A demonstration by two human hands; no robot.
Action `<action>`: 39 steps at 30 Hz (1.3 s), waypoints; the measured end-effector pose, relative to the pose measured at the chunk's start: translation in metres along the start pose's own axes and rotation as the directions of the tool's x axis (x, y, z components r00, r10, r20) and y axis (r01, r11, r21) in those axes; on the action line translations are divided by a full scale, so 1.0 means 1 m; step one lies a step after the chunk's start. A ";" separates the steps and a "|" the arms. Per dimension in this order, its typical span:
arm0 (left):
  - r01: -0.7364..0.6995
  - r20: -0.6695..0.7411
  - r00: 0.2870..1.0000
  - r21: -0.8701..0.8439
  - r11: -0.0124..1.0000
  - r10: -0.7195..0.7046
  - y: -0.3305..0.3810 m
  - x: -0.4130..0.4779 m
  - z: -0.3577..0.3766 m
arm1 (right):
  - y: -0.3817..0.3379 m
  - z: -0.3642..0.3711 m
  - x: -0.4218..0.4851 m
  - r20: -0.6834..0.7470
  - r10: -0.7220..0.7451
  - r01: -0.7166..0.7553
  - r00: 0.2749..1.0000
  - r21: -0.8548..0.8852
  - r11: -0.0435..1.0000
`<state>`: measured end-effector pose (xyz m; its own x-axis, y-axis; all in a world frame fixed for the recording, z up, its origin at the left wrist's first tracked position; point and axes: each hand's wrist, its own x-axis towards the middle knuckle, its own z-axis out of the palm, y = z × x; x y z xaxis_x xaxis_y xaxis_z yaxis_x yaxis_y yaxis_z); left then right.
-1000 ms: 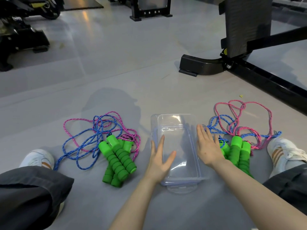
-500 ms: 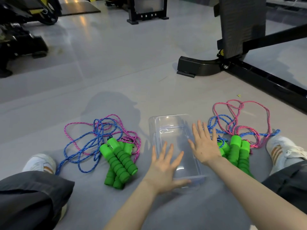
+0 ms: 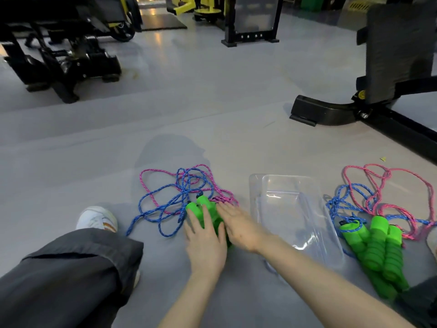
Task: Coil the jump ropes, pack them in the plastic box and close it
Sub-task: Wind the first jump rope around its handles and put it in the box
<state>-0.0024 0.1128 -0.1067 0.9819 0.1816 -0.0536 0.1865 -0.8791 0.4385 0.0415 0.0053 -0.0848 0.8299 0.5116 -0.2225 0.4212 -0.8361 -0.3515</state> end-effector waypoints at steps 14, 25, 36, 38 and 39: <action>-0.368 0.123 0.926 0.094 0.925 0.356 -0.040 0.010 0.018 | 0.012 -0.019 0.005 0.007 -0.140 0.140 0.990 -0.066 0.988; -0.598 0.334 0.798 0.341 0.725 0.502 -0.055 0.010 -0.004 | 0.012 -0.026 0.053 0.327 -0.170 0.298 0.930 -0.397 0.868; -0.639 0.261 0.766 0.405 0.654 0.587 -0.081 0.023 -0.005 | 0.045 -0.023 0.037 0.145 -0.351 0.375 0.925 -0.502 0.779; -0.666 0.278 0.742 0.410 0.623 0.610 -0.081 0.025 -0.008 | 0.053 -0.019 0.029 0.081 -0.408 0.385 0.909 -0.532 0.754; -0.681 0.285 0.728 0.408 0.608 0.624 -0.082 0.026 -0.008 | 0.055 -0.018 0.026 0.089 -0.396 0.378 0.914 -0.540 0.752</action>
<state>0.0072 0.1930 -0.1370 0.8402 -0.5418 -0.0214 -0.5420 -0.8380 -0.0632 0.0922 -0.0309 -0.0934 0.5590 0.8164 -0.1450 0.8283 -0.5417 0.1430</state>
